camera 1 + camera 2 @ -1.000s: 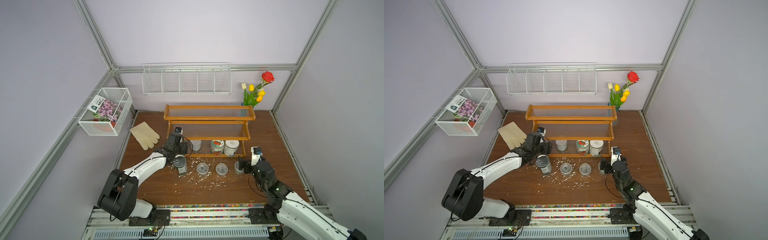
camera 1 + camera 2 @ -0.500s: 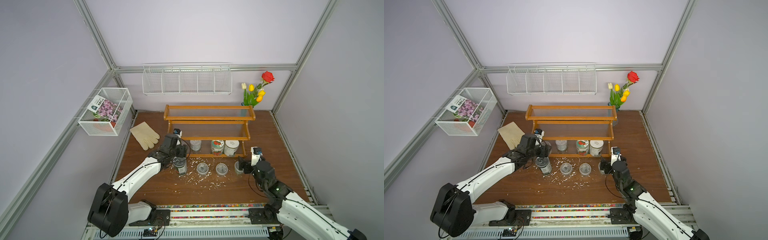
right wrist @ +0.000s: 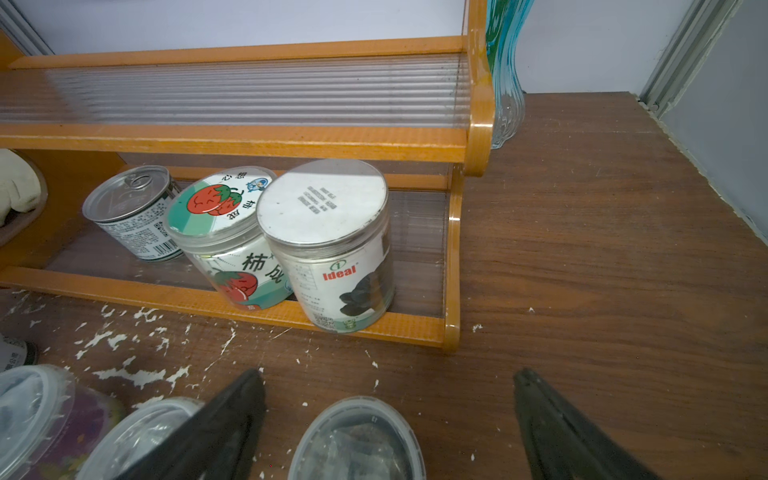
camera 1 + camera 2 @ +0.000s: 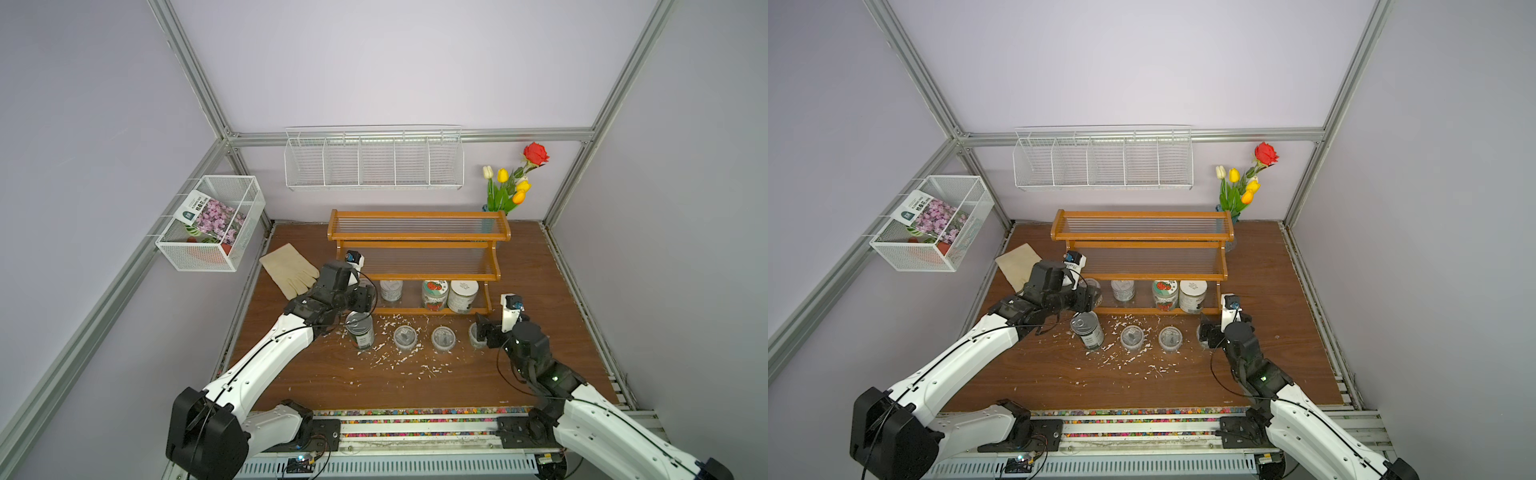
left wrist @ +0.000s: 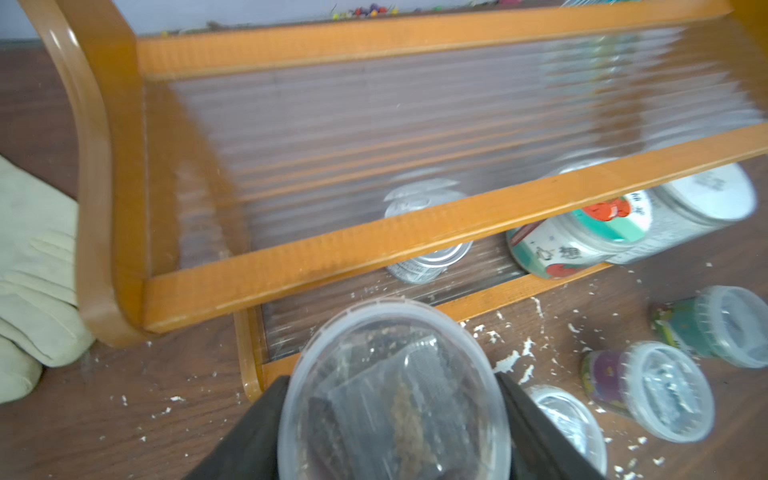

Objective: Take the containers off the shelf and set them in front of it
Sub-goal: 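Pick up a container from the shelf, then place the container at the center of the board.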

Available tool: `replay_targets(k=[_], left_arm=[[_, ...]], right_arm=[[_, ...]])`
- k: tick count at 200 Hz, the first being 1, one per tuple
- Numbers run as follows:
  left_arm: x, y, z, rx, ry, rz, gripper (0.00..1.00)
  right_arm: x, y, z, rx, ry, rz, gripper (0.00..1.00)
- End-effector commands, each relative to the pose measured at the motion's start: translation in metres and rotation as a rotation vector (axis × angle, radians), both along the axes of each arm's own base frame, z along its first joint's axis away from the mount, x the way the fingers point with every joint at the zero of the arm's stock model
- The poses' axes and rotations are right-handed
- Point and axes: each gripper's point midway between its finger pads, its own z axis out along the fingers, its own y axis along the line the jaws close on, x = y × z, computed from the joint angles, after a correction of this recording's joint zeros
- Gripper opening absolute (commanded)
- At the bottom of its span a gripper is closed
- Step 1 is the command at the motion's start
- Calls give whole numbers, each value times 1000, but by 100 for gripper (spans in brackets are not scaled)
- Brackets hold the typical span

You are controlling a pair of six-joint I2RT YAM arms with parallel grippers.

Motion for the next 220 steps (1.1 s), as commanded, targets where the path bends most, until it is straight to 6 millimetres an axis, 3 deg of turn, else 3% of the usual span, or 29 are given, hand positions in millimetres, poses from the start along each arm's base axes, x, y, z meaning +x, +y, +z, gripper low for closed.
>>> replay_targets(k=[1, 18, 59, 98, 120, 165, 220], left_arm=[[-13, -5, 23, 38, -14, -35, 64], [-26, -11, 31, 61, -4, -40, 64], [-72, -22, 27, 48, 75, -19, 63], [-123, -36, 5, 77, 157, 0, 63], [-145, -40, -18, 94, 198, 20, 63], [-159, -27, -67, 121, 272, 118, 63], [-165, -4, -102, 143, 296, 220, 63]], right_arm=[[-1, 8, 14, 7, -29, 56, 96], [-5, 15, 26, 3, -49, 114, 97], [-18, 44, 50, 42, -68, 306, 97], [-24, 64, 56, 76, -61, 416, 98], [-23, 75, 59, 93, -59, 460, 98], [-24, 81, 54, 85, -45, 479, 98], [-25, 81, 50, 56, -52, 487, 98]])
